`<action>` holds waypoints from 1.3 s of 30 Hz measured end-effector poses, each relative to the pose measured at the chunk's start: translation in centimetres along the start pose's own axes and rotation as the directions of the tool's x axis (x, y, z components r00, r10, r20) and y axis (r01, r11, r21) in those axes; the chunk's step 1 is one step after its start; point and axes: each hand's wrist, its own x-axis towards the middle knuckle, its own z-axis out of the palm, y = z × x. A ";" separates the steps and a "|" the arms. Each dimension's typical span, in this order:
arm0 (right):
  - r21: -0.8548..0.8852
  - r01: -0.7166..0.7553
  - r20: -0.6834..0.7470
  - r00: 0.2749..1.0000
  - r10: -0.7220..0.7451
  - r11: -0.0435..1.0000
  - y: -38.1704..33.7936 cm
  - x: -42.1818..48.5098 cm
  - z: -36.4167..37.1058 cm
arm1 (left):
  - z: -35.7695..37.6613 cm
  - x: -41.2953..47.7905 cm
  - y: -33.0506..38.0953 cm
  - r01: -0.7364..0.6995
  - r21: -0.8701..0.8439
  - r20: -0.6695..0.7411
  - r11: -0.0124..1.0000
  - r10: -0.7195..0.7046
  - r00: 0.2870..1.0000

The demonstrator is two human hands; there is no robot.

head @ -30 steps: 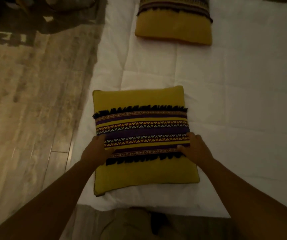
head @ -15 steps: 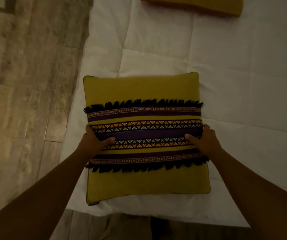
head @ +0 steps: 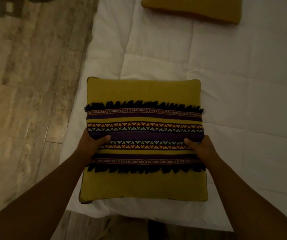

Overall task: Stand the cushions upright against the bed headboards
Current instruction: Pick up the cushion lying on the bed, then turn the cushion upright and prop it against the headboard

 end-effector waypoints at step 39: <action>0.239 -0.400 -0.055 0.904 0.424 0.885 7.9 -12.3 2.9 | 8.3 3.4 14.2 -0.488 0.639 0.346 0.595 0.344 0.873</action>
